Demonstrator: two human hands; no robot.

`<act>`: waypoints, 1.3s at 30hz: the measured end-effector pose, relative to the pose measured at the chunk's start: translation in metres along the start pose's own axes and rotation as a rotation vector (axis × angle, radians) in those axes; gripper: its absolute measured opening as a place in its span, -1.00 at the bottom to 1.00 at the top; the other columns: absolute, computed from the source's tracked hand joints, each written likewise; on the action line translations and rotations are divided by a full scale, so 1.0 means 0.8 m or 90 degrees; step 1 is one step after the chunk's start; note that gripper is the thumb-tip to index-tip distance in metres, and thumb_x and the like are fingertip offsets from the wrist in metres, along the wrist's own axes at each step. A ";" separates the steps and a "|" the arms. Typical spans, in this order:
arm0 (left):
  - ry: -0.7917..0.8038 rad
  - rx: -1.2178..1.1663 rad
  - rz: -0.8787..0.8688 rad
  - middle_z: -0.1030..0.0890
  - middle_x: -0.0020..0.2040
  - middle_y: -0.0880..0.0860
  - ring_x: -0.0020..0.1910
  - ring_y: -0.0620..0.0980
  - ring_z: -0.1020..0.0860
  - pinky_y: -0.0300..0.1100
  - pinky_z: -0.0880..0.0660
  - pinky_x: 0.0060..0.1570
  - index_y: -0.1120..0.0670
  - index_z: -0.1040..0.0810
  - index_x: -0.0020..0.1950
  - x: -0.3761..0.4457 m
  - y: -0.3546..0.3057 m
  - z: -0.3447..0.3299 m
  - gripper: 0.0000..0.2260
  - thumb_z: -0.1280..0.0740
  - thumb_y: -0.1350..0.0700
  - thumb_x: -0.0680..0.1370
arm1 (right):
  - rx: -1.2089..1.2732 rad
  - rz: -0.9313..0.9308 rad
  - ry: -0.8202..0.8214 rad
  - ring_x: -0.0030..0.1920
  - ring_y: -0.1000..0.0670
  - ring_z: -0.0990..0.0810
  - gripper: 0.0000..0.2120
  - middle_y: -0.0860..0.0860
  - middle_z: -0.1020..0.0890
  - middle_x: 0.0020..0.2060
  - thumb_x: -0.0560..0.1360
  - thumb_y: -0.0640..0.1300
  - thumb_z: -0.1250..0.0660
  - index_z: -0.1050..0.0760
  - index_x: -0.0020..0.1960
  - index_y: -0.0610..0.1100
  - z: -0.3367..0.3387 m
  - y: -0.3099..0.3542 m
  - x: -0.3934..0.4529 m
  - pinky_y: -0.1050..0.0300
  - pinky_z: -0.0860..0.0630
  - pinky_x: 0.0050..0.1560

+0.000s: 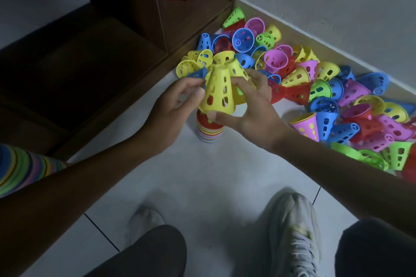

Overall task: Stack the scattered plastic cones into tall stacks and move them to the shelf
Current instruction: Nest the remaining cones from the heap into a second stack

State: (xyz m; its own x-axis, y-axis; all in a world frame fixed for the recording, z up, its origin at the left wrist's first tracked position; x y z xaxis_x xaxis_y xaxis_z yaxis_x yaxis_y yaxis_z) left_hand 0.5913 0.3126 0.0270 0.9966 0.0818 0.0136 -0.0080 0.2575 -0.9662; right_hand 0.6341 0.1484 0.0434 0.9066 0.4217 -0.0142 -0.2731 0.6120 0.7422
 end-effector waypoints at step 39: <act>0.225 0.486 0.028 -0.66 -0.01 -0.11 0.02 -0.12 -0.63 -0.02 -0.59 0.12 0.01 -0.63 0.10 0.026 -0.118 0.079 -0.74 -0.54 -0.02 0.47 | -0.272 0.170 0.338 0.58 -0.10 -0.03 -0.32 0.06 -0.02 0.58 0.50 0.10 -0.44 -0.20 0.53 0.26 -0.021 0.042 -0.022 -0.04 -0.23 0.46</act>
State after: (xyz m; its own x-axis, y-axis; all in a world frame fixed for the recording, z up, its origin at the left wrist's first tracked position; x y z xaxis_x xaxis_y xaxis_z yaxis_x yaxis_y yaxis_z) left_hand 0.6073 0.3510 0.1347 0.9602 -0.1669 -0.2241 0.0261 0.8521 -0.5228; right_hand 0.6036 0.1728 0.0577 0.5428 0.7943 -0.2728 -0.6630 0.6046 0.4414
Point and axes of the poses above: each hand's wrist, its own x-axis towards the middle knuckle, its own z-axis out of the back of the hand, y = z × x, the point moved 9 cm from there along x, towards the middle knuckle
